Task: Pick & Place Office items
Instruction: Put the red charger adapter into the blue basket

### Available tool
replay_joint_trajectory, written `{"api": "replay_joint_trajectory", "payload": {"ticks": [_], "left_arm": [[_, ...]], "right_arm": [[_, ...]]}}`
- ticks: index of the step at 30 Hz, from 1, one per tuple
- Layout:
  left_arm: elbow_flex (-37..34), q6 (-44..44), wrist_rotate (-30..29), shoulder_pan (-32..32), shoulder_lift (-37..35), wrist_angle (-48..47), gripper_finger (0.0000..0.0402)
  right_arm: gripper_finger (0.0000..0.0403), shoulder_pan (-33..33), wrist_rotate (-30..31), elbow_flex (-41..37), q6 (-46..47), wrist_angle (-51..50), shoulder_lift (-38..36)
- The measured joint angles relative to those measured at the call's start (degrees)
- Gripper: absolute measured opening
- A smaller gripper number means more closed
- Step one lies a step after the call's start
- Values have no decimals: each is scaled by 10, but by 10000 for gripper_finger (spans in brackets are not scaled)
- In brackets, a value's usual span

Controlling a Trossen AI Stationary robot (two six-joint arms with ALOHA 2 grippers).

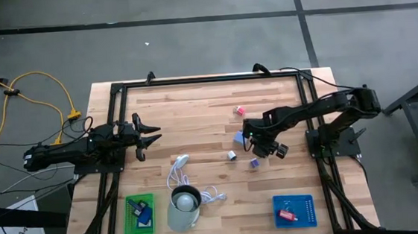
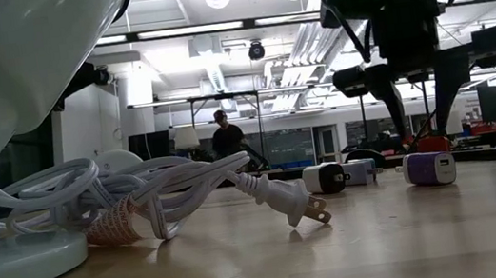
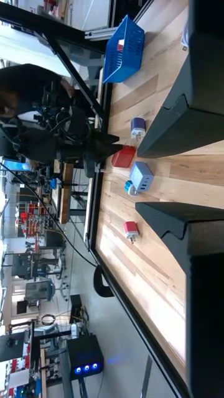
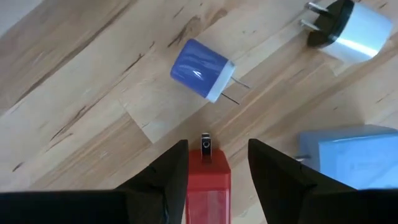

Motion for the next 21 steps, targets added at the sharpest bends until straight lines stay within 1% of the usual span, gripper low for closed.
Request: {"api": "replay_joint_trajectory", "payload": {"ticks": [4, 12, 18, 21], "left_arm": [[0, 0, 0, 0, 0, 0, 120], [0, 0, 0, 0, 0, 0, 120], [0, 0, 0, 0, 0, 0, 120], [0, 0, 0, 0, 0, 0, 120]], "right_arm": [[153, -2, -10, 0, 0, -2, 0], [153, -2, -11, -2, -1, -11, 0], [153, -11, -8, -39, -5, 17, 0], [153, -18, 6, -48, -15, 30, 0]]}}
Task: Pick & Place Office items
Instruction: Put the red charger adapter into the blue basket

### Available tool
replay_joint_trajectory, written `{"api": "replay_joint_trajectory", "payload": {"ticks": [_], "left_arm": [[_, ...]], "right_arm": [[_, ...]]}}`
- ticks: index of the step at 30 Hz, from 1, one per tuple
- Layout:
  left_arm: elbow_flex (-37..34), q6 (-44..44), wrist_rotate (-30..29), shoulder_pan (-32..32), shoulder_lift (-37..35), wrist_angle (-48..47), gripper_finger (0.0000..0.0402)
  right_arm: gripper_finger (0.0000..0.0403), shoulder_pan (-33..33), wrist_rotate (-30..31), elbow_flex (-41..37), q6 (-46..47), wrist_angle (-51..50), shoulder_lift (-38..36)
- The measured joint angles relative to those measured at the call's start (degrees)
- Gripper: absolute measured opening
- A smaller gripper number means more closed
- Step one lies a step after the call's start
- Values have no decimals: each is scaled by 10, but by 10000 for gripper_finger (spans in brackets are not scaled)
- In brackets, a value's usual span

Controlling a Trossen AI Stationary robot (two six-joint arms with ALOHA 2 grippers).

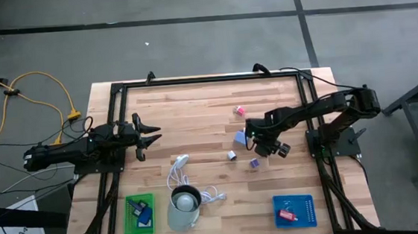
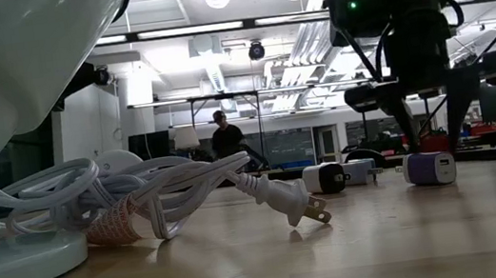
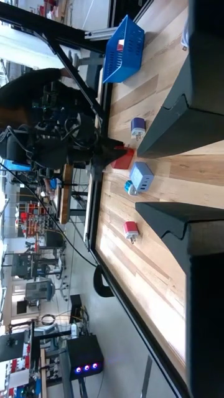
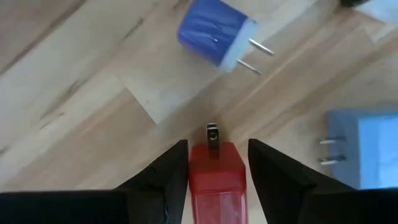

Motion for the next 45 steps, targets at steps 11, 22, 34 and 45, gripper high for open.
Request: {"api": "replay_joint_trajectory", "payload": {"ticks": [11, 22, 34, 45], "left_arm": [[0, 0, 0, 0, 0, 0, 120], [0, 0, 0, 0, 0, 0, 120], [0, 0, 0, 0, 0, 0, 120], [0, 0, 0, 0, 0, 0, 120]], "right_arm": [[153, -26, -2, -2, -32, -4, 0], [153, -27, 15, -2, -43, -17, 0], [114, -27, 20, -2, -43, -17, 0], [111, -26, 28, -2, -37, -16, -2]]}}
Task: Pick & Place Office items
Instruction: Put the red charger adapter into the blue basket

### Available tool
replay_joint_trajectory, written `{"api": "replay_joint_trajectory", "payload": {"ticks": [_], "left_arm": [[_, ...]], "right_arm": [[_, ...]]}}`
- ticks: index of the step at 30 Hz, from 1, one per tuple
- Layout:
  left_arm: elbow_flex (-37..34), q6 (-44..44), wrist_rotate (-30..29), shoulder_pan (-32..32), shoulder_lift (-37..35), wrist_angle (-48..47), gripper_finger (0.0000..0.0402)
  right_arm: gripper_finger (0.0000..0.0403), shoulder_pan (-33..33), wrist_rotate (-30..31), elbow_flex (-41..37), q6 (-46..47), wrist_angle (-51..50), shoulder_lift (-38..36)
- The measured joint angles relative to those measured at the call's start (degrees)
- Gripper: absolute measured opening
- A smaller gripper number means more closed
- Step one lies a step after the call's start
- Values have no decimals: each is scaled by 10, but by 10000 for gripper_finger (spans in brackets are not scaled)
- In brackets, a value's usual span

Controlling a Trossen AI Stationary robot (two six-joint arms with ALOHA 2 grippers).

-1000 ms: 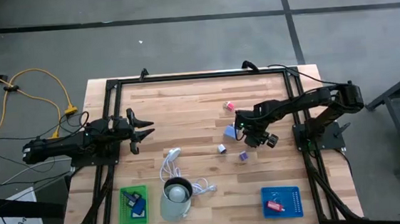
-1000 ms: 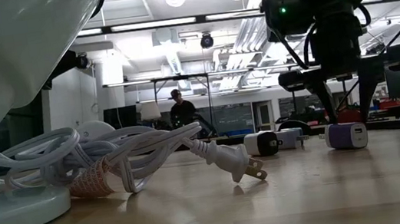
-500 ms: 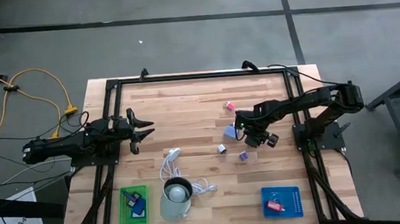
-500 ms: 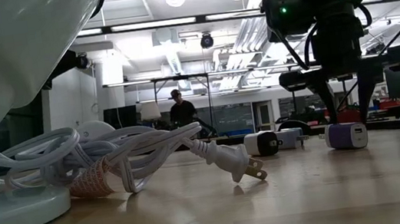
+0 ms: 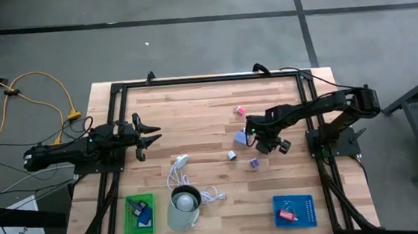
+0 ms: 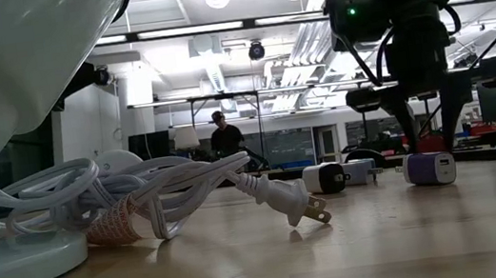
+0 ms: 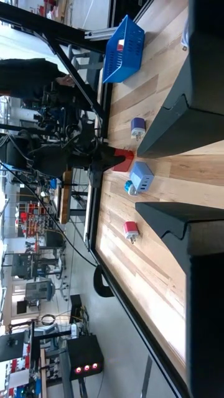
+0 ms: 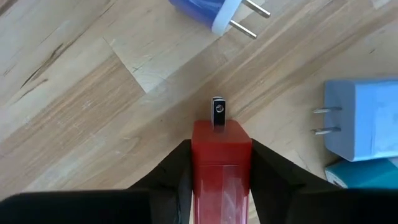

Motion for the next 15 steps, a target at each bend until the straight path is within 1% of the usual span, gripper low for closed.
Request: {"api": "replay_joint_trajectory", "payload": {"ticks": [5, 8, 11, 15], "left_arm": [[0, 0, 0, 0, 0, 0, 120], [0, 0, 0, 0, 0, 0, 120], [0, 0, 0, 0, 0, 0, 120], [0, 0, 0, 0, 0, 0, 120]], "right_arm": [[111, 9, 8, 5, 35, -6, -14], [116, 30, 32, 23, 66, -24, -27], [113, 55, 48, 47, 112, -51, -41], [111, 98, 42, 88, 207, -85, -56]]}}
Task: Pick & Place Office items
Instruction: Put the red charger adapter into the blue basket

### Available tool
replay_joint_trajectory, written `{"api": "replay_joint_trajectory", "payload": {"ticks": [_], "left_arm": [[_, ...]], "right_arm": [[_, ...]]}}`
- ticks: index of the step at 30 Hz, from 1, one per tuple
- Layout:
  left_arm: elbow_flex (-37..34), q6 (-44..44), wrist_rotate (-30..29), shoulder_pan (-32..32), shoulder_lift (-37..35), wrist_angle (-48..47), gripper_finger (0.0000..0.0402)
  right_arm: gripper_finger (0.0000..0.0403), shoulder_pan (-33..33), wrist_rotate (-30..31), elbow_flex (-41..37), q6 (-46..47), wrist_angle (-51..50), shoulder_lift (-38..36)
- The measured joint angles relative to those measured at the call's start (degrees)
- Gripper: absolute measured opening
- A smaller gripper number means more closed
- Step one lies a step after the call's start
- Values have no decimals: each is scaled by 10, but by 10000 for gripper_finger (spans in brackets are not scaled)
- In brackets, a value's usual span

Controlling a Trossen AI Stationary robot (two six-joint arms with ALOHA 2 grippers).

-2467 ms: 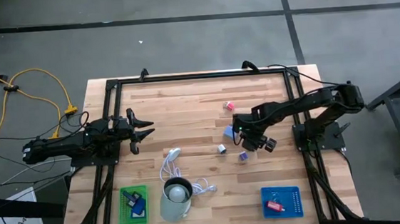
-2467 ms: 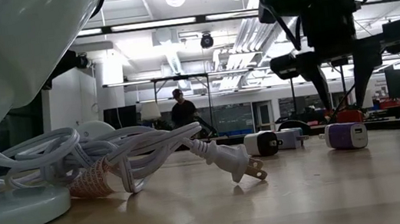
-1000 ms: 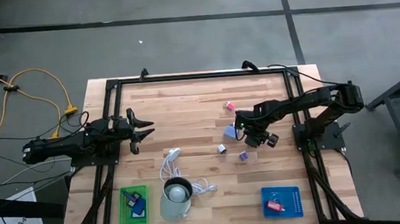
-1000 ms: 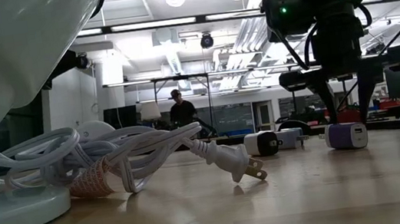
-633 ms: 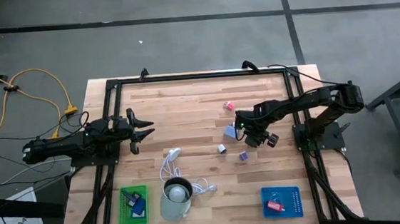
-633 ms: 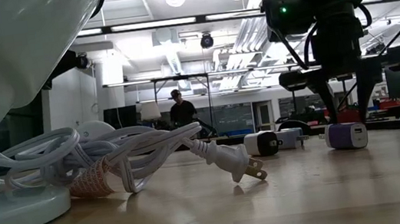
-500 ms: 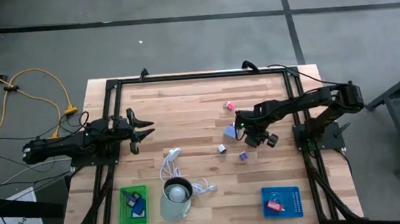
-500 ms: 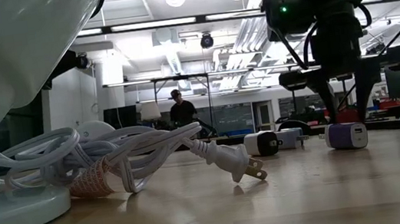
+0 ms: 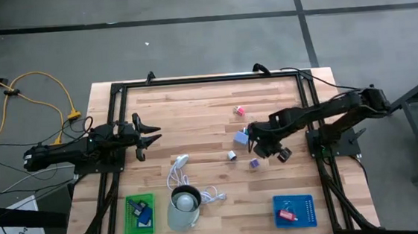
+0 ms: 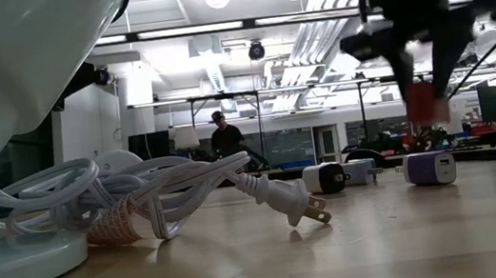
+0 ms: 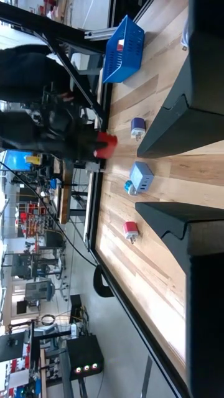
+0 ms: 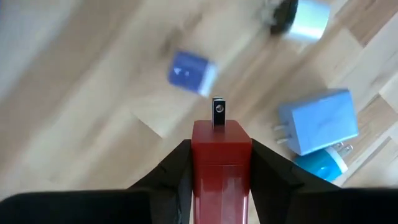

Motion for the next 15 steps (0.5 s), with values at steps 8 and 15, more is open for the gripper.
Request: {"api": "replay_joint_trajectory", "payload": {"ticks": [8, 15], "left_arm": [[0, 0, 0, 0, 0, 0, 120], [0, 0, 0, 0, 0, 0, 120]], "right_arm": [[111, 88, 3, 56, 194, -36, -13], [112, 167, 18, 57, 368, -43, -28]]}}
